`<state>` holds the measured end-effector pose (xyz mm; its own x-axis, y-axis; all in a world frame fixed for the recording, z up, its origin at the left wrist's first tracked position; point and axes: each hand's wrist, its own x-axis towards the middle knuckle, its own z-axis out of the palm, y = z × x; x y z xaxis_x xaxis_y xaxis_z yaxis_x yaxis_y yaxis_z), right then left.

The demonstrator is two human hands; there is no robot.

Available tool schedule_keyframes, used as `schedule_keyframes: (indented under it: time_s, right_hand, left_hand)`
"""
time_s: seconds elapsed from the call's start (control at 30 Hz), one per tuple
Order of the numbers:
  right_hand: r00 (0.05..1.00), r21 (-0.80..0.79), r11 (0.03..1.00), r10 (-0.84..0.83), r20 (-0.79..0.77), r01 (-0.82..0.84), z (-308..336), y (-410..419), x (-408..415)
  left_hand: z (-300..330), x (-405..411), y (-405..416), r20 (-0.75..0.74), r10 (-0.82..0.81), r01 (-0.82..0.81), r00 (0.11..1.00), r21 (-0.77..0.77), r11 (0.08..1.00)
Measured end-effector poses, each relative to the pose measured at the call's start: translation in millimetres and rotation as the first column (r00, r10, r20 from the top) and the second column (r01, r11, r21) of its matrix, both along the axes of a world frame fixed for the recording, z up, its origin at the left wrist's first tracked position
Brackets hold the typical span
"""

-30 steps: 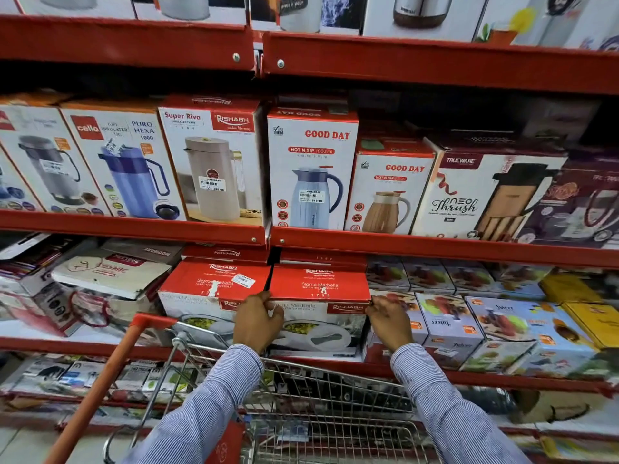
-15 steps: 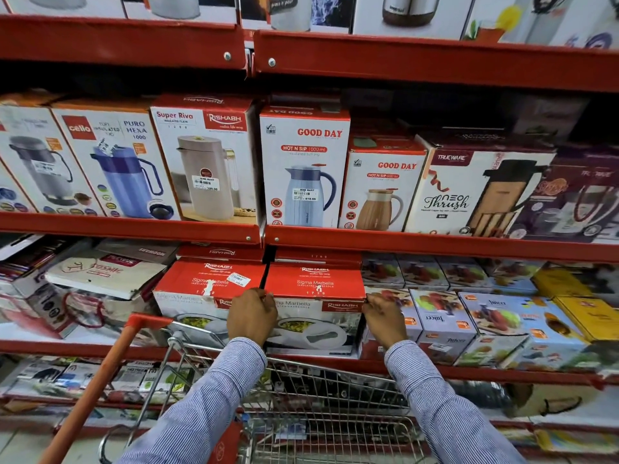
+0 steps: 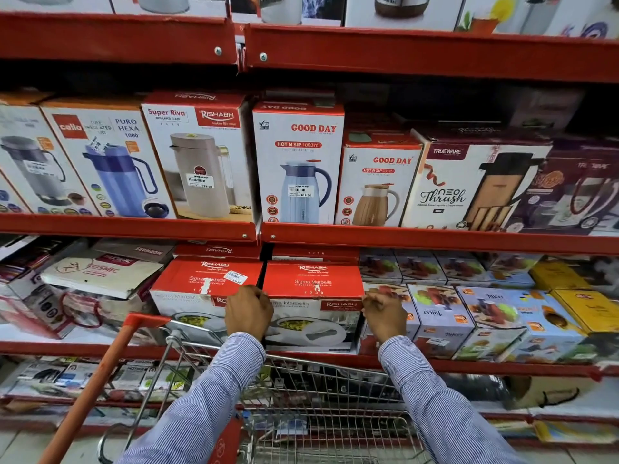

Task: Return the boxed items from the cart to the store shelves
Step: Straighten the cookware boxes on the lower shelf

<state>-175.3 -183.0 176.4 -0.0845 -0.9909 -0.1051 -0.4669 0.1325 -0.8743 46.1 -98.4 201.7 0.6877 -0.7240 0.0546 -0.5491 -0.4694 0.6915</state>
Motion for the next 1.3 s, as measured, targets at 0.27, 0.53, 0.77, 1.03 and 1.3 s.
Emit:
schedule_keyframes:
  time_s: [0.27,0.53,0.77,1.03,1.3]
  right_hand:
    - [0.999,-0.049,0.999,-0.013,-0.052,0.011,-1.2,3.4,-10.0]
    - [0.998,-0.033,0.999,-0.001,-0.056,-0.001,-1.0,2.7,-10.4]
    - [0.998,-0.028,0.999,0.029,-0.056,-0.031,-0.7,6.4,-11.7]
    - [0.995,-0.046,0.998,0.042,-0.092,-0.046,7.2,11.4,-13.4]
    - [0.987,0.002,0.988,0.152,-0.054,-0.152,12.2,15.5,-16.4]
  left_hand:
    - [2.0,-10.8,2.2,0.017,-0.003,0.003,1.0,0.005,1.0]
    - [4.0,-11.2,6.9,0.067,-0.004,0.004,0.998,0.012,1.0]
    - [-1.3,-9.7,10.6,0.024,-0.01,0.012,1.0,-0.074,0.997]
    - [-0.3,-11.6,16.0,0.019,-0.006,0.007,1.0,-0.054,0.999]
    - [-6.2,-10.0,10.3,-0.01,-0.027,0.026,1.0,-0.092,0.995]
